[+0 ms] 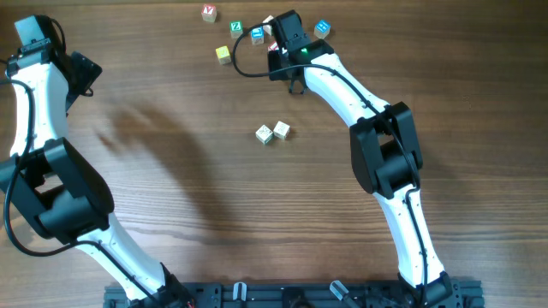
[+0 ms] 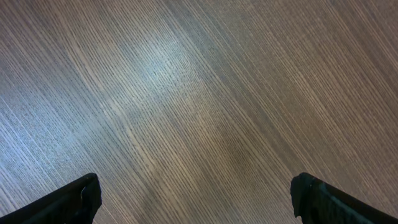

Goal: Form a circle

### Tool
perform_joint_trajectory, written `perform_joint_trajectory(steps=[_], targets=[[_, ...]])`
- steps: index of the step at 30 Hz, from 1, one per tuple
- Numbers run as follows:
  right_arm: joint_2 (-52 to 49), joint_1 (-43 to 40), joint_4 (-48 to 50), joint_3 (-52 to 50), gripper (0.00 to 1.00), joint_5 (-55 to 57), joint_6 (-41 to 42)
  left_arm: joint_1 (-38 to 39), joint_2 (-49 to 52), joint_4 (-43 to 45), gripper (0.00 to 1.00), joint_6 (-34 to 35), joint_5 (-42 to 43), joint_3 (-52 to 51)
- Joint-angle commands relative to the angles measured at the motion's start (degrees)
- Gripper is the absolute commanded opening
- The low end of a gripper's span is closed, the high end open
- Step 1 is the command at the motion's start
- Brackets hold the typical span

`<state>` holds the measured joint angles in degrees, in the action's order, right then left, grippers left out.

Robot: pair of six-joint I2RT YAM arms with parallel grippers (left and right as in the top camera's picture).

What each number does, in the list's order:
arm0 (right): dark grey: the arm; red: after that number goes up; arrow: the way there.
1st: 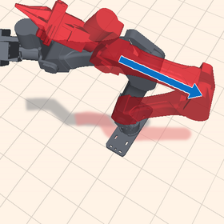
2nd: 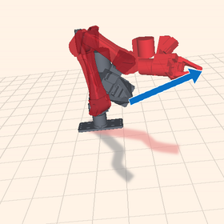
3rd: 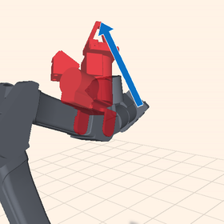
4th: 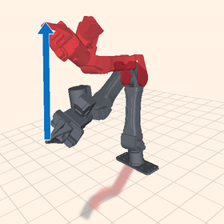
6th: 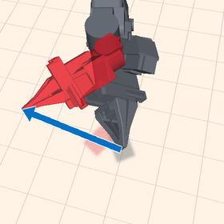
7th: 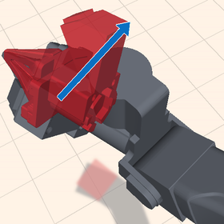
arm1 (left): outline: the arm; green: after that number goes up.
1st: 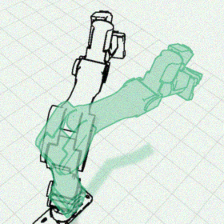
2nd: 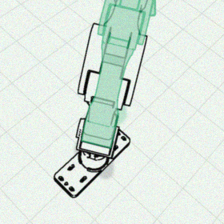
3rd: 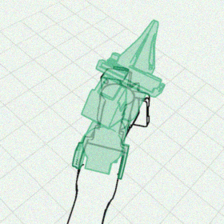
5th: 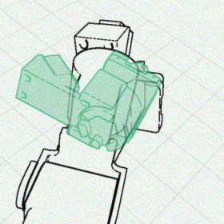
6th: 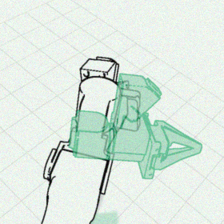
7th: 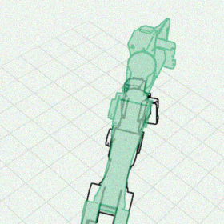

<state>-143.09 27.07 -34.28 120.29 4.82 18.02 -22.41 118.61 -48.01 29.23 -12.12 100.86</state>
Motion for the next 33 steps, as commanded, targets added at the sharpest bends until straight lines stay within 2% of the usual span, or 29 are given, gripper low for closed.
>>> perform_joint_trajectory(steps=[1, 4, 8, 13, 24, 33], targets=[[-0.98, 0.09, 0.11, 1.07, 0.35, 0.42, 0.2, -0.22, -0.7, -0.04, 1.0, -0.44, -0.11, 0.63], [-0.98, 0.11, -0.02, 1.07, 0.33, -0.98, 0.2, -0.22, -0.7, -0.04, 1.0, -0.44, -0.11, 0.61], [-0.28, 0.09, 0.09, 1.14, 0.25, -0.96, 0.13, -0.22, -0.7, -0.04, 1.0, -0.44, -0.11, 0.63], [6.67, -0.26, -2.82, 1.16, 0.2, -0.96, 0.02, -0.22, -0.7, -0.04, 1.0, -0.44, -0.11, 0.63], [23.45, -0.24, -21.14, 1.16, 0.14, -1.03, 0.13, -0.22, -0.7, -0.04, 1.0, -0.44, -0.11, 0.63], [24.44, -0.24, -37.0, 1.14, 0.14, -10.84, 0.13, -0.22, -0.7, -0.04, 1.0, -0.44, -0.11, 0.63]])
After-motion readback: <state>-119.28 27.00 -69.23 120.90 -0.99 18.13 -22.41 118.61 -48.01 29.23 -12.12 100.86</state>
